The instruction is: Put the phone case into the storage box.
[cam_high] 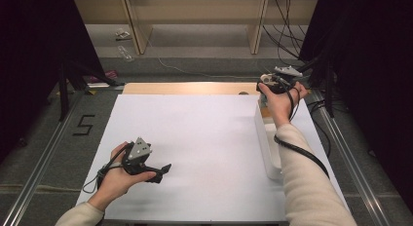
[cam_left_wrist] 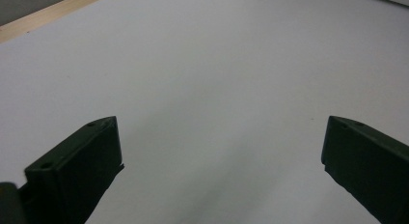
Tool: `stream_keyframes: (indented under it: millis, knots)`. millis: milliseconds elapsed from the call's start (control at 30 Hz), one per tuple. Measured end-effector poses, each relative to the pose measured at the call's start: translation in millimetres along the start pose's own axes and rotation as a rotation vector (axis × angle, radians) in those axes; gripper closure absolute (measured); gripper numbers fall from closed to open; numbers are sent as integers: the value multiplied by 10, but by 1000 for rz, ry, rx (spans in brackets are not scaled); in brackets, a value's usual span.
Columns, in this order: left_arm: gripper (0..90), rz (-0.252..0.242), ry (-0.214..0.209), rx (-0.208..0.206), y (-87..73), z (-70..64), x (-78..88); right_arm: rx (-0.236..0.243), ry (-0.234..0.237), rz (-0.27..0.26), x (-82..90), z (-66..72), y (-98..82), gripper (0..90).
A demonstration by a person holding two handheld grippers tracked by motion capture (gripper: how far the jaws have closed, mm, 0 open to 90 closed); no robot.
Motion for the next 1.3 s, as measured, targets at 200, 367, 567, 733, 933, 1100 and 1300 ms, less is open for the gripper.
stream_keyframes:
  millis: [200,367,567,733,933,1100,1300]
  knots:
    - [2,1,-1,-1,-2,0,-2,-6,-1,6,-13,-1,-32,111]
    - [1,0,0,-1,-1,0,0,-6,-1,12,-20,-2,-66,111]
    - [2,2,0,-3,-3,-1,-2,-7,0,16,-33,-5,-107,111]
    - [2,3,1,-3,-4,-1,-2,-12,-1,18,-44,-8,-139,110]
    - [1,2,0,-2,-3,-1,-3,-8,-2,25,-52,-5,-159,110]
    - [1,2,-1,-2,-3,-3,-4,-10,-2,27,-57,-8,-172,109]
    - [1,3,-1,-2,-5,-3,-6,-14,-1,33,-66,-8,-199,109]
Point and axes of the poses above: each handheld gripper's, and its own axes: x roughly backward along the jaws, y roughly out of its top, z roughly to its left, the point moved 10 cm from there along -x, roughly forward along the jaws, and after that the axes turned 6 degrees about y, right-handed, at the moved point
